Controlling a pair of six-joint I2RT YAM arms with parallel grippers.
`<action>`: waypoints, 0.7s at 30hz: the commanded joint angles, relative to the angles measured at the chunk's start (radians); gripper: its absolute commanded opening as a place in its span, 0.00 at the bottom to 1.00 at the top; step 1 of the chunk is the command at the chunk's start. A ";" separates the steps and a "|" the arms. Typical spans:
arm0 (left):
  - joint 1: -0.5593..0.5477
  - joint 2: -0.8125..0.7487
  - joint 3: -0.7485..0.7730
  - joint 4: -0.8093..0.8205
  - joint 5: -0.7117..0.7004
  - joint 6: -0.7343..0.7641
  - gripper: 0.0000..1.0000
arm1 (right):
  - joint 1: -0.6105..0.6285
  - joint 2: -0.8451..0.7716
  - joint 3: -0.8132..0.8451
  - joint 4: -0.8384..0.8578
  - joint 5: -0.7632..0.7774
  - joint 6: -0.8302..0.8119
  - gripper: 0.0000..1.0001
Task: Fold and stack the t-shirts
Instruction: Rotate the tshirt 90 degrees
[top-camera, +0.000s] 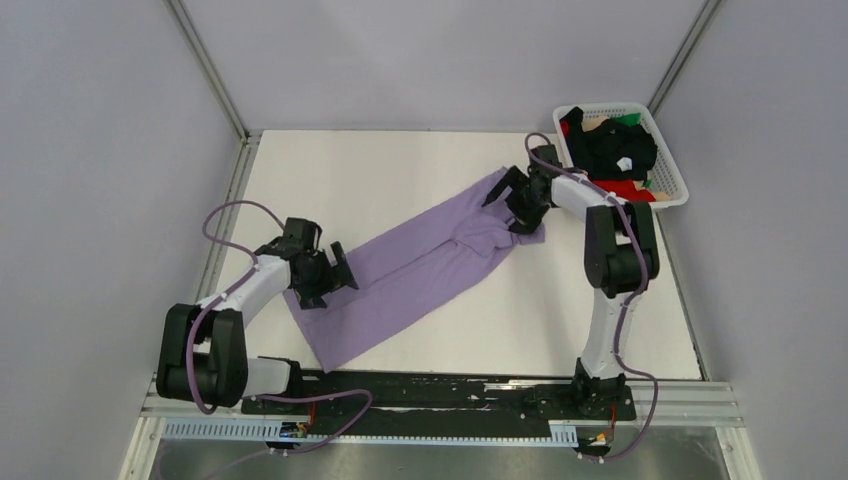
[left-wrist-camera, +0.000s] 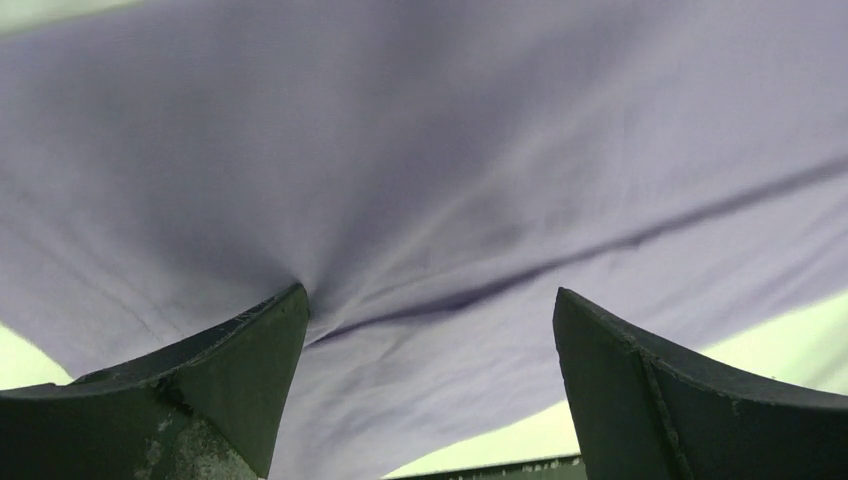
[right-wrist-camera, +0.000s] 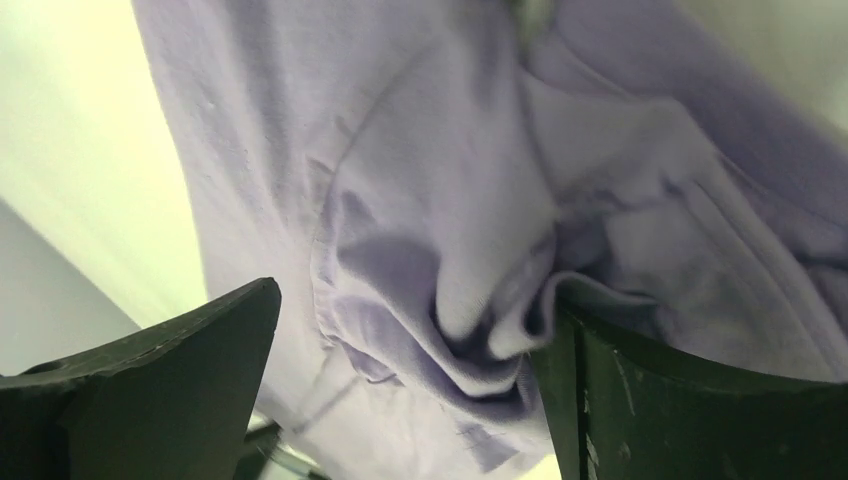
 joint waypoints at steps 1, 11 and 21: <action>-0.119 -0.050 -0.061 -0.032 0.062 -0.121 1.00 | -0.001 0.264 0.269 0.247 0.005 -0.076 1.00; -0.379 0.009 -0.083 0.302 0.268 -0.215 1.00 | 0.005 0.795 1.070 0.143 -0.115 -0.007 1.00; -0.605 0.217 -0.066 0.541 0.423 -0.227 1.00 | 0.035 0.861 1.152 0.321 -0.102 -0.038 1.00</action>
